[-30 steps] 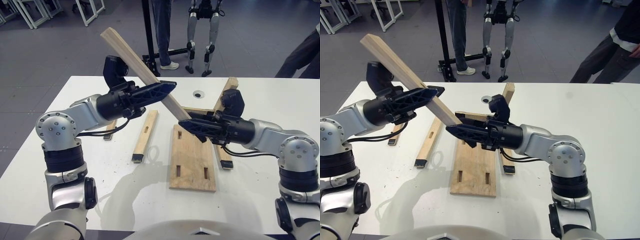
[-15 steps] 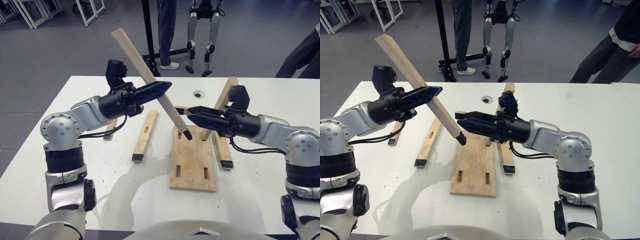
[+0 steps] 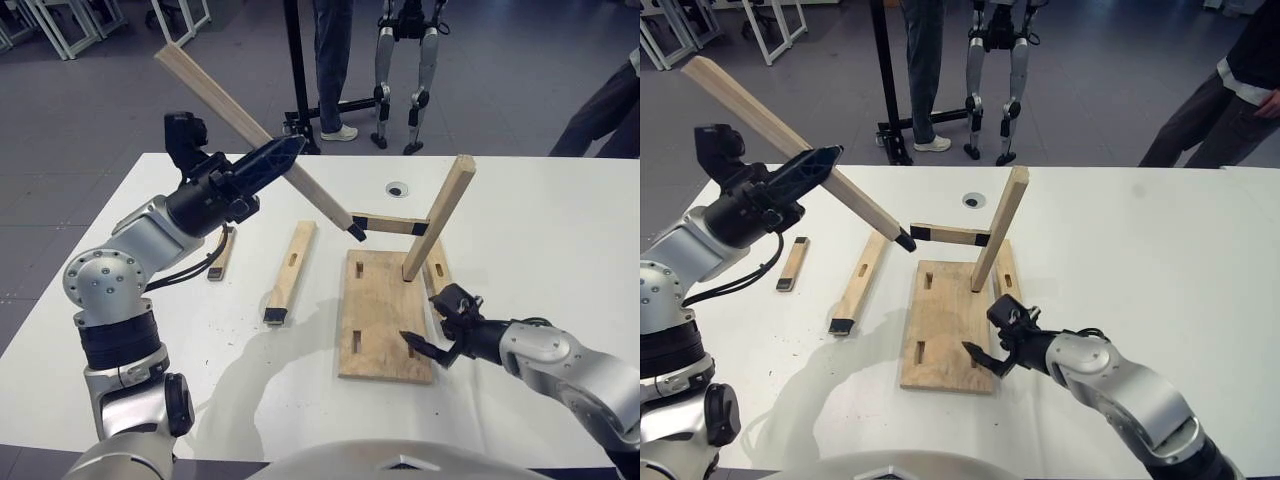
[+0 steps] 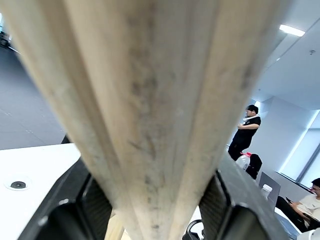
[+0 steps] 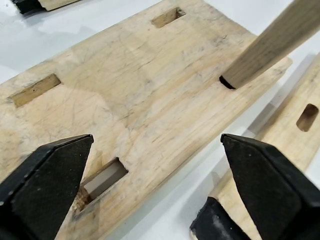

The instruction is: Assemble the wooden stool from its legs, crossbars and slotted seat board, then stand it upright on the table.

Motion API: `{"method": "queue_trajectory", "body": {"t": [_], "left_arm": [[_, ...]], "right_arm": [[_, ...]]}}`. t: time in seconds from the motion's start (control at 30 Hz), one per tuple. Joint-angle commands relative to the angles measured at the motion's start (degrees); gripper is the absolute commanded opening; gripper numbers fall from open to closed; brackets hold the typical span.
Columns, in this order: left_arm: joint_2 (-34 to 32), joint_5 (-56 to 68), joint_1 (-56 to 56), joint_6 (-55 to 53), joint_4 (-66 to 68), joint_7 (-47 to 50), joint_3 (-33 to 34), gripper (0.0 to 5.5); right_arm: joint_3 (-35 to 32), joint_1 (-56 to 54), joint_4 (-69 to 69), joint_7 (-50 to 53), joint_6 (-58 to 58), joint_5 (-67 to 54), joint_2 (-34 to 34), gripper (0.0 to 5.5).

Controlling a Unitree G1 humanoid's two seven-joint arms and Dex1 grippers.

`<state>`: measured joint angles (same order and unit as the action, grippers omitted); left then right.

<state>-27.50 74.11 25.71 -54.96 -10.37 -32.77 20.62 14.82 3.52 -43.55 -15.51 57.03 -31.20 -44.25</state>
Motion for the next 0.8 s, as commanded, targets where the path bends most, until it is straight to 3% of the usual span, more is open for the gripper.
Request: {"method": "queue_trajectory", "body": {"t": [0.03,0.4,0.6,0.8], "left_arm": [[-0.97,-0.59,1.74,0.92,-1.41,1.34,-0.25,2.03],[-1.35,-2.07,0.52,1.28,-3.49,3.65,-1.69,2.03],[-5.61,-4.29,-5.15,1.38,-5.42,-4.69,-2.97,2.03],[-0.6,-12.68,-7.95,10.96,-6.44,-7.83,-6.91,2.03]], "right_arm": [[-0.03,1.82,-1.58,-1.38,1.3,2.4,-2.58,4.72],[2.66,7.04,-0.62,-8.29,-1.3,10.03,-11.52,4.72],[-2.39,6.17,13.83,-23.17,-18.26,17.01,-25.27,4.72],[-2.37,-0.53,24.78,-29.94,-27.52,21.32,-23.38,4.72]]}}
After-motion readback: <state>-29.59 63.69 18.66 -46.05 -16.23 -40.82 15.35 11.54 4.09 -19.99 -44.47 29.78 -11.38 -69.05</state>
